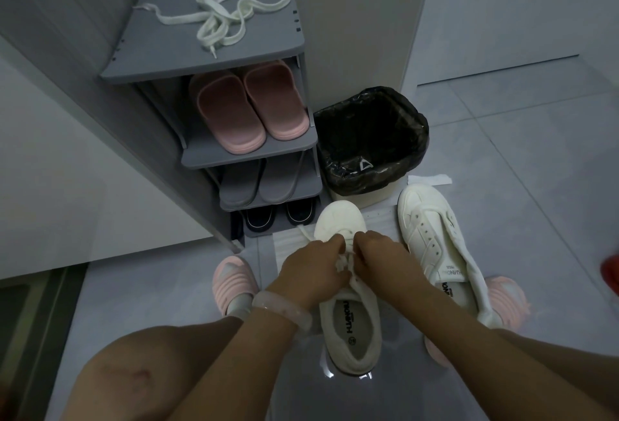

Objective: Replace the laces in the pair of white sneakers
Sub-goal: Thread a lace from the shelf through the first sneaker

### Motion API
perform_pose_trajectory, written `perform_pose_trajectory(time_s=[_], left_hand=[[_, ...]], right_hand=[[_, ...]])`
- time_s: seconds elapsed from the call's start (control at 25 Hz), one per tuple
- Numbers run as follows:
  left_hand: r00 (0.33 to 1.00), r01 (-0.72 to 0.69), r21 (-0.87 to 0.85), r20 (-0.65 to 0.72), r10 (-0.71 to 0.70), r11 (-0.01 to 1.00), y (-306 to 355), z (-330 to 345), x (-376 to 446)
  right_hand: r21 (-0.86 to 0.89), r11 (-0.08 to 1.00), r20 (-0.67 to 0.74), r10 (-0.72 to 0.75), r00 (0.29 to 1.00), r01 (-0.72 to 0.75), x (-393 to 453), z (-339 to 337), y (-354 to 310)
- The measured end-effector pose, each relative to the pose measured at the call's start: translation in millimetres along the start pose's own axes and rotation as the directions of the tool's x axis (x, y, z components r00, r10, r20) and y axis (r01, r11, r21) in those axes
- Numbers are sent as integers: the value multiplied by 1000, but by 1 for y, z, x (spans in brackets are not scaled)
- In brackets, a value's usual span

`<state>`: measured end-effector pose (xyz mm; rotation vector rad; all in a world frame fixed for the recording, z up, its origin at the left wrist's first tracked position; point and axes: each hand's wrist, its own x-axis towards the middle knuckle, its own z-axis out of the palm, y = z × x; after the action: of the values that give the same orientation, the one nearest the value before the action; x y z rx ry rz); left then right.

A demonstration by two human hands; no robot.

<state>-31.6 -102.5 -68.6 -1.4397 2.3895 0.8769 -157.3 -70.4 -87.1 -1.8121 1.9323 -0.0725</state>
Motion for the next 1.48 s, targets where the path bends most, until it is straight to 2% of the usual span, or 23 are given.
perform_pose_trajectory(time_s=[0.08,0.16,0.28,0.4,0.44,0.48,0.52,0.56,0.6,0.72,0.84,0.92,0.96,1.0,1.04,1.08,1.12,1.16,1.2,1.28,1.32,1.4,1.48], left_hand=[[997,6,-105,-74,-13,994,0,-7,1],[968,-69,-299,-251,-9,952,3,-22,2],[914,-291,-591,-403,36,752,19,-50,-6],[872,-445,-721,-485,72,531,28,-71,-19],[856,-456,-709,-514,49,538,23,-72,-17],[847,-423,-667,-531,6,614,14,-69,-11],[857,-318,-578,-514,-33,752,3,-62,-2],[892,-167,-439,-449,-55,883,-7,-50,6],[933,-31,-288,-351,-76,957,-16,-34,12],[990,98,-86,-94,-106,991,-22,11,16],[976,130,-35,-174,-134,991,-24,21,18],[975,153,59,-172,-141,986,-27,18,19],[983,139,100,-131,-125,985,-29,17,19],[989,128,124,-88,-118,984,-29,15,18],[991,122,121,-76,-114,985,-27,12,16],[989,115,93,-100,-106,989,-24,6,14],[985,102,51,-145,-94,993,-21,-3,11],[976,84,11,-201,-80,996,-19,-13,9],[966,52,-8,-254,-52,999,-16,-23,7],[945,-66,-3,-321,62,998,-14,-39,2],[936,-137,-17,-330,123,990,-12,-44,-1],[928,-236,-106,-318,192,966,-9,-53,-8],[938,-262,-179,-278,206,948,-10,-61,-14]], right_hand=[[9,1000,-7,-6,1000,6,-1,-3,1],[183,981,-32,-60,998,65,-1,-10,1],[644,741,50,-289,956,190,-8,-32,-19],[820,552,56,-335,941,148,-20,-56,-39],[848,520,47,-256,966,96,-22,-64,-41],[878,476,19,-125,992,43,-21,-72,-38],[911,413,-45,49,998,21,-19,-81,-30],[936,350,-127,217,968,44,-15,-89,-15],[947,314,-192,364,911,74,-11,-101,2],[927,355,-332,633,699,119,-7,-125,54],[898,374,-440,778,449,233,-8,-132,79],[868,422,-492,804,334,261,-8,-134,85],[858,474,-513,787,343,198,-7,-133,88],[839,542,-505,753,422,35,-3,-129,94],[740,635,-426,697,577,-220,-1,-122,98],[536,725,-283,637,717,-433,-1,-113,97],[314,794,-165,586,793,-521,-2,-105,88],[177,845,-114,527,842,-505,-3,-96,76],[150,895,-105,437,893,-420,-4,-89,59],[241,964,-40,127,991,-113,-8,-75,26],[299,954,45,-32,998,17,-9,-66,10],[424,895,141,-216,966,138,-10,-51,-12],[626,776,87,-166,982,76,-8,-52,-17]])
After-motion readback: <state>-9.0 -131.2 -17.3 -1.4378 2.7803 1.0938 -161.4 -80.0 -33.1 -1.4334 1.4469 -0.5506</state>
